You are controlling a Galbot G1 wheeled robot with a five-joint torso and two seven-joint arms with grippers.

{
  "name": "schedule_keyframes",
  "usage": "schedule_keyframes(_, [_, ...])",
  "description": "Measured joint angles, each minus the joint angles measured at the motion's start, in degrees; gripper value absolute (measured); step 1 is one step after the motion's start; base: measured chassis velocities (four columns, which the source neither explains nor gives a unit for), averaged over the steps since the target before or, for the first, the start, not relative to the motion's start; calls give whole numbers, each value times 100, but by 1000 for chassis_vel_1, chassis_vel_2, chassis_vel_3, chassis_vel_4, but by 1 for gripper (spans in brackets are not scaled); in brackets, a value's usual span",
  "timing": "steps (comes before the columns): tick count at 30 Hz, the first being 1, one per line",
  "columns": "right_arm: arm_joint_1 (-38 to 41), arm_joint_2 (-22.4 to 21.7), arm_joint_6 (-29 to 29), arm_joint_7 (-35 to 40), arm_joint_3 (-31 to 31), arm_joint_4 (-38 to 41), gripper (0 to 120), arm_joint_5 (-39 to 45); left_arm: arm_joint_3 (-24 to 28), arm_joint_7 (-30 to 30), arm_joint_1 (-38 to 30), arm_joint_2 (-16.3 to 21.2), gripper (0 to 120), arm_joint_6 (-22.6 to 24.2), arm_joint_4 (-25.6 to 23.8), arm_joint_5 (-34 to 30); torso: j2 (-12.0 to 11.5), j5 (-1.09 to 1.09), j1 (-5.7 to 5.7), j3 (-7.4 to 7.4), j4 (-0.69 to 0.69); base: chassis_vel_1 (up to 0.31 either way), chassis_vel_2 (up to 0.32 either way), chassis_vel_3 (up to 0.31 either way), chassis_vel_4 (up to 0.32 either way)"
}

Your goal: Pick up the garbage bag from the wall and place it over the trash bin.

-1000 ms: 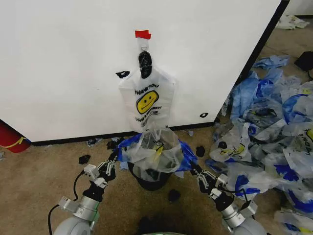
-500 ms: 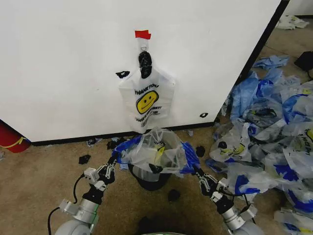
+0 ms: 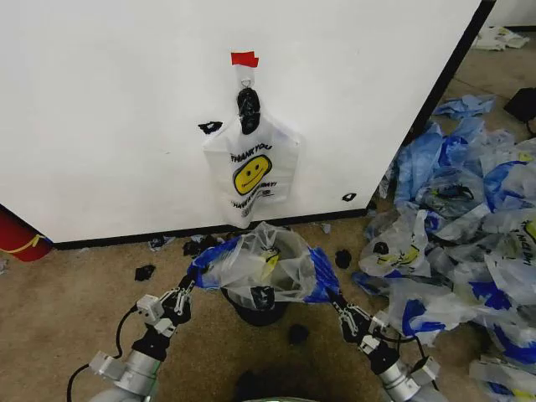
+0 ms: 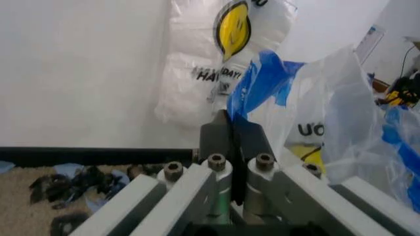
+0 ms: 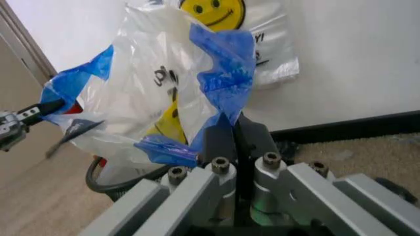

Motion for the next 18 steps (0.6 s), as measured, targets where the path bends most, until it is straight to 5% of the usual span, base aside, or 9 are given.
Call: schedule_keyframes(18, [-91, 115, 127, -87, -85, -278, 0, -104, 83, 28, 247, -78, 0, -152, 86, 251, 0, 0, 0, 0, -1, 0, 0, 0, 0])
